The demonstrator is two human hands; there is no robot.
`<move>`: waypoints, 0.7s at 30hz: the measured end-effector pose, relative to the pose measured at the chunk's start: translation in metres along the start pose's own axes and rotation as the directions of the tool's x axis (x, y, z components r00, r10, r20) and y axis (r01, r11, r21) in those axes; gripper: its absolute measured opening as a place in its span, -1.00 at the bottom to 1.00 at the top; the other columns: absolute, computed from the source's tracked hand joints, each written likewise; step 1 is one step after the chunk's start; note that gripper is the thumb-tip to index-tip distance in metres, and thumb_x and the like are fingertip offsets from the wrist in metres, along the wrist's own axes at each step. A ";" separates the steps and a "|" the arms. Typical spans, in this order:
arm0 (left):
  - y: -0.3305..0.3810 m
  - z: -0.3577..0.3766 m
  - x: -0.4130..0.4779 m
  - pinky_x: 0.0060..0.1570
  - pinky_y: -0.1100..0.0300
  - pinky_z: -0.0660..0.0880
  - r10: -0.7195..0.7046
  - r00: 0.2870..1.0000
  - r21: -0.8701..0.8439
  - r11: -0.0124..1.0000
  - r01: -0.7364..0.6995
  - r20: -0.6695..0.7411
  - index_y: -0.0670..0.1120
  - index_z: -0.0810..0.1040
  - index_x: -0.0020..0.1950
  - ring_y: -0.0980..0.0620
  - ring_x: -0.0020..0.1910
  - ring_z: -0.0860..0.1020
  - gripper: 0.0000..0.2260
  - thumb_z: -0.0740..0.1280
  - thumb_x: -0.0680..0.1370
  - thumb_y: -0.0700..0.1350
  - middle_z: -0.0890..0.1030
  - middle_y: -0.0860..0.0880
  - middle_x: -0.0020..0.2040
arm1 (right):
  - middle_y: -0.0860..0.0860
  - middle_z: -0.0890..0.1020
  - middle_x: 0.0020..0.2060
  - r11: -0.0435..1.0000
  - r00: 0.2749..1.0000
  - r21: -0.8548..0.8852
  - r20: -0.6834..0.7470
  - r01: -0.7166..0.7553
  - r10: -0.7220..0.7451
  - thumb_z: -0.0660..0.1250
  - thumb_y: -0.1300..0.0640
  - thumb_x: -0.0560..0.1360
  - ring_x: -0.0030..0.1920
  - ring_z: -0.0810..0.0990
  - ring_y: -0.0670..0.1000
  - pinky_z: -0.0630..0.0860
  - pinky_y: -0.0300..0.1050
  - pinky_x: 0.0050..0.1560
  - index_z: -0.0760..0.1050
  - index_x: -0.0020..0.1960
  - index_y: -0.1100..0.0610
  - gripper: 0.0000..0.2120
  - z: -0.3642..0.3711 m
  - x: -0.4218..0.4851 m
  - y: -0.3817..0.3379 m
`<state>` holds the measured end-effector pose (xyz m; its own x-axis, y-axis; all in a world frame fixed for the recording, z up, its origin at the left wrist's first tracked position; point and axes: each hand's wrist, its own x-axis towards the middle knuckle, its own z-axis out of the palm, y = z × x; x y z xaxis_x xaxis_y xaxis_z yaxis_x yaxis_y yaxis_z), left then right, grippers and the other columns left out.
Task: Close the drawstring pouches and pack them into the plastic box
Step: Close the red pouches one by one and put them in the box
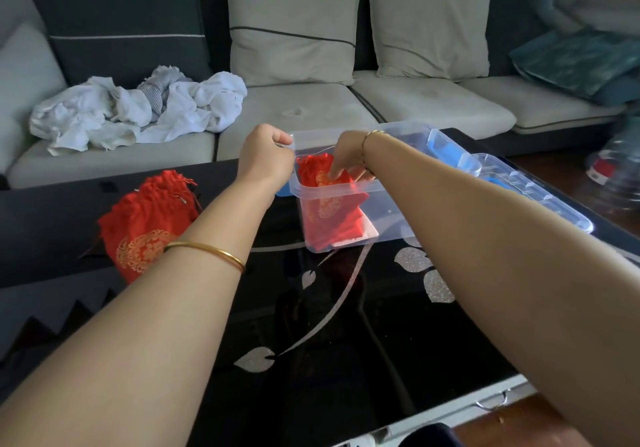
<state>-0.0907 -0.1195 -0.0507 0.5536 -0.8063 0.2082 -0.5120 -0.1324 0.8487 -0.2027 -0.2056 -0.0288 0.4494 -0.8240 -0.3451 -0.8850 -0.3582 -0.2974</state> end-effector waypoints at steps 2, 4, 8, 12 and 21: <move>0.001 -0.001 -0.001 -0.01 0.15 0.45 -0.003 1.000 -0.003 1.000 0.003 -0.002 -0.10 0.52 0.12 -0.08 0.13 0.54 -0.80 0.24 0.53 -0.26 0.58 -0.10 0.16 | 0.18 0.48 -0.09 0.997 0.998 0.078 0.063 0.010 -0.015 0.30 0.19 0.54 -0.24 0.45 0.04 0.40 -0.12 -0.24 0.46 0.12 0.23 -0.81 -0.001 0.001 0.000; 0.001 -0.001 -0.001 -0.07 0.18 0.45 -0.010 1.000 -0.014 1.000 0.010 -0.002 -0.09 0.51 0.10 -0.08 0.13 0.54 -0.81 0.23 0.53 -0.26 0.58 -0.09 0.15 | 0.16 0.46 -0.16 0.976 0.994 0.219 0.103 0.018 -0.041 0.26 0.24 0.55 -0.31 0.37 -0.02 0.32 -0.17 -0.28 0.47 0.02 0.18 -0.94 -0.002 0.001 0.003; -0.002 -0.002 0.000 -0.01 0.12 0.50 -0.017 1.000 -0.010 1.000 0.017 -0.004 -0.07 0.50 0.05 -0.06 0.11 0.54 -0.85 0.26 0.53 -0.25 0.57 -0.07 0.13 | 0.02 0.52 -0.27 0.932 0.990 0.362 0.136 -0.013 -0.039 0.24 0.30 0.55 -0.35 0.51 -0.10 0.44 -0.27 -0.28 0.43 -0.19 0.12 -0.83 0.001 0.007 0.008; -0.005 -0.002 0.002 0.10 0.04 0.52 -0.020 1.000 -0.009 1.000 0.020 -0.007 -0.05 0.49 0.01 -0.06 0.12 0.54 -0.87 0.26 0.52 -0.24 0.58 -0.08 0.13 | 0.06 0.51 -0.32 0.999 0.998 -0.009 -0.051 -0.038 0.037 0.40 0.15 0.46 -0.29 0.50 0.02 0.43 -0.20 -0.32 0.43 -0.26 0.18 -0.79 0.004 0.004 0.004; -0.011 0.000 -0.003 -0.07 0.18 0.40 -0.052 0.998 -0.059 0.997 0.050 -0.038 -0.15 0.49 0.15 -0.07 0.12 0.51 -0.75 0.15 0.53 -0.32 0.54 -0.11 0.15 | 0.21 0.67 -0.21 0.979 0.917 0.150 -0.394 0.135 -0.066 0.37 0.32 0.41 -0.23 0.66 0.16 0.63 0.07 -0.11 0.42 -0.29 0.21 -0.83 -0.010 -0.016 -0.016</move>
<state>-0.0870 -0.1154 -0.0605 0.6037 -0.7762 0.1820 -0.4441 -0.1378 0.8853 -0.1971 -0.1910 -0.0097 0.4227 -0.9047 0.0539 -0.7878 -0.3962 -0.4716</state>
